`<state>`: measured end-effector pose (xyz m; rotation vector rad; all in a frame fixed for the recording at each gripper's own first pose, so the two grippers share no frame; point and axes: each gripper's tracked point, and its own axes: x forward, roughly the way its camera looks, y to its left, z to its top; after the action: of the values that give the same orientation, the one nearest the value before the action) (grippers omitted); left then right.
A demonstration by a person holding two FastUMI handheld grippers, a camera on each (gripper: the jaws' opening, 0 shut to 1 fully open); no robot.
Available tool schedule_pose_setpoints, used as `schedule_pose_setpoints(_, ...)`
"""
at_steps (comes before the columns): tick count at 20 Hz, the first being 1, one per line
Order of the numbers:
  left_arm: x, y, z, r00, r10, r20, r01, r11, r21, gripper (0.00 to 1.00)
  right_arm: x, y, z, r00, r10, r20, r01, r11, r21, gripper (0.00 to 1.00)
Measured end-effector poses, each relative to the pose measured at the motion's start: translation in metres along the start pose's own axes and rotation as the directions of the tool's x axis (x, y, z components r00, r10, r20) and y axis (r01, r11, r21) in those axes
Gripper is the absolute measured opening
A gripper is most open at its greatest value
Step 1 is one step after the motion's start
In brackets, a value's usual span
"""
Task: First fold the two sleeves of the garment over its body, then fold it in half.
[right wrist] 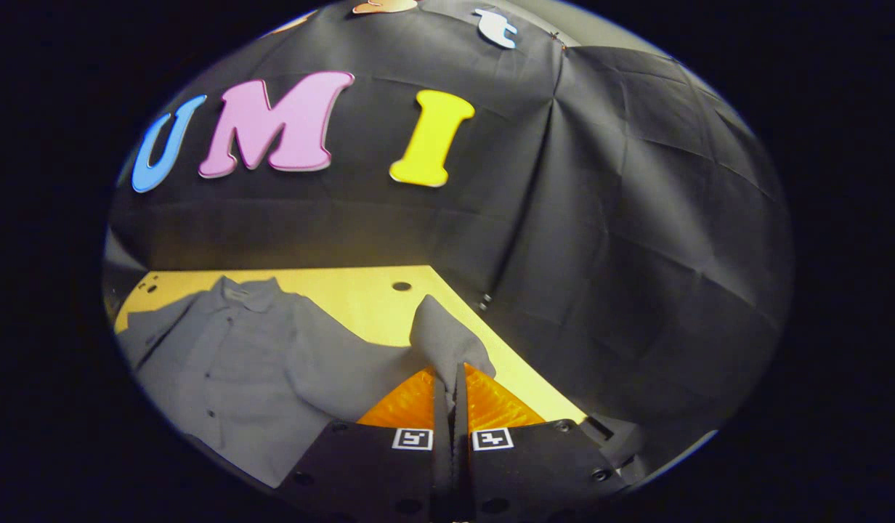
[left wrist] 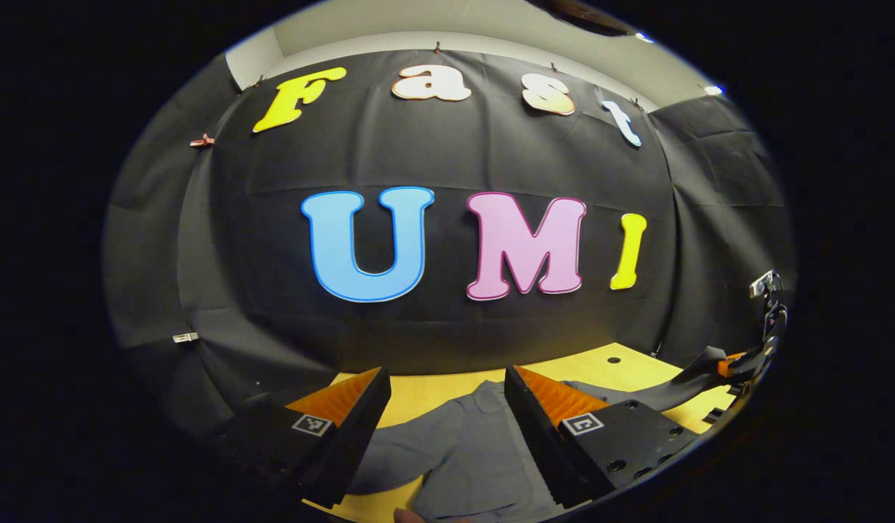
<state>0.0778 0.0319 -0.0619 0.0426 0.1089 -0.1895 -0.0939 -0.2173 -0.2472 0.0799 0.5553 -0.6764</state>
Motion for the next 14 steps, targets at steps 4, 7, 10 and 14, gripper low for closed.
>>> schedule_pose_setpoints(4, -0.008, 0.049, -0.02, 0.999, 0.049, -0.02, -0.049, 0.999, -0.011, 0.99, -0.026, 0.087, 0.043, 0.988, 0.137, 0.076, -0.14, 0.99, 0.03, 0.05)
schedule_pose_setpoints(7, -0.014, 0.088, -0.034, 0.995, 0.095, -0.036, -0.096, 0.995, -0.026, 0.99, -0.04, 0.151, 0.064, 0.966, 0.234, 0.113, -0.237, 0.972, 0.007, 0.05)
schedule_pose_setpoints(10, -0.016, 0.126, -0.053, 0.987, 0.147, -0.058, -0.15, 0.988, -0.046, 0.99, -0.05, 0.219, 0.071, 0.936, 0.331, 0.117, -0.329, 0.944, -0.036, 0.05)
schedule_pose_setpoints(14, -0.017, 0.173, -0.088, 0.973, 0.205, -0.102, -0.211, 0.976, -0.048, 0.99, -0.053, 0.294, 0.055, 0.904, 0.421, 0.073, -0.414, 0.905, -0.095, 0.05)
